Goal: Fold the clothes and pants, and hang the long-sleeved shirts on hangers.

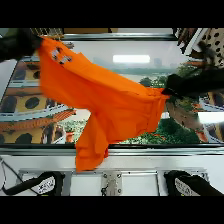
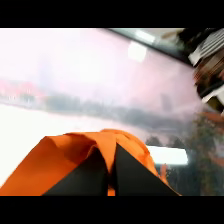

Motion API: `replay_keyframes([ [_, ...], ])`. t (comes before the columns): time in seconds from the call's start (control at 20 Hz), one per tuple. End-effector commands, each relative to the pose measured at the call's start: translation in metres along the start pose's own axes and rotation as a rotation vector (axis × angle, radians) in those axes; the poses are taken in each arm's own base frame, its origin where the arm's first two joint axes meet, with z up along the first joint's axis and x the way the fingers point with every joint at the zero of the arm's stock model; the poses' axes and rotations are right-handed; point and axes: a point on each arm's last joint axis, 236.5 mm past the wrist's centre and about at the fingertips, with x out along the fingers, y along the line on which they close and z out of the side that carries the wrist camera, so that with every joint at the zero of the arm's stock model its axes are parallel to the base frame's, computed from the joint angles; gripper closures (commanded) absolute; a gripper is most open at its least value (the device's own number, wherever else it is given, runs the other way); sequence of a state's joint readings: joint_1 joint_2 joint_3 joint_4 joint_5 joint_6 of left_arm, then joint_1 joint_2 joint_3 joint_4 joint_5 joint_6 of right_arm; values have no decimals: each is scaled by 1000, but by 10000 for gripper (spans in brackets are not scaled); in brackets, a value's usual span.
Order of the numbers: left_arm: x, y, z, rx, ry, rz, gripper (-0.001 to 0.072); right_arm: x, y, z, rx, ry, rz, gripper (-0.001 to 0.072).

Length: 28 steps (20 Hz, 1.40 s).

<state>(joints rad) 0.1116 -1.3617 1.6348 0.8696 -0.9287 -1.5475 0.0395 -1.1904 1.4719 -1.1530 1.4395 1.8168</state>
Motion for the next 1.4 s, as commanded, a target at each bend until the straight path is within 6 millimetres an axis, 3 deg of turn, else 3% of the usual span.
replay_keyframes([
  [0.0, 76, 30, -37, -60, 102, 18, 700, 78, -27, 42, 37, 2, -16, 698],
  [0.1, 79, 26, -29, -44, 108, 5, 700, 87, -29, 70, 24, -97, -10, 698],
  [0.2, 73, 19, -24, -6, 134, 1, 700, 82, -35, 86, 1, -169, -38, 698],
  [0.3, 60, 22, -28, 49, 182, 40, 701, 76, -42, 81, -64, -159, -84, 698],
  [0.4, 42, 34, -43, 107, 231, 118, 700, 70, -50, 65, -136, -102, -129, 699],
  [0.55, 12, 49, -90, 101, 284, 189, 700, 66, -76, 32, -178, -34, -213, 698],
  [0.65, 1, 71, -138, 54, 336, 223, 699, 72, -101, 7, -182, 11, -281, 699],
  [0.85, -14, 122, -254, -55, 476, 299, 699, 106, -138, -38, -155, 89, -321, 698],
  [1.0, -21, 146, -326, -73, 534, 339, 699, 132, -158, -58, -139, 92, -330, 698],
  [1.2, -20, 162, -366, -83, 531, 372, 699, 151, -175, -81, -118, 127, -341, 697],
  [1.35, -17, 170, -367, -77, 495, 385, 699, 160, -182, -93, -105, 170, -349, 697],
])
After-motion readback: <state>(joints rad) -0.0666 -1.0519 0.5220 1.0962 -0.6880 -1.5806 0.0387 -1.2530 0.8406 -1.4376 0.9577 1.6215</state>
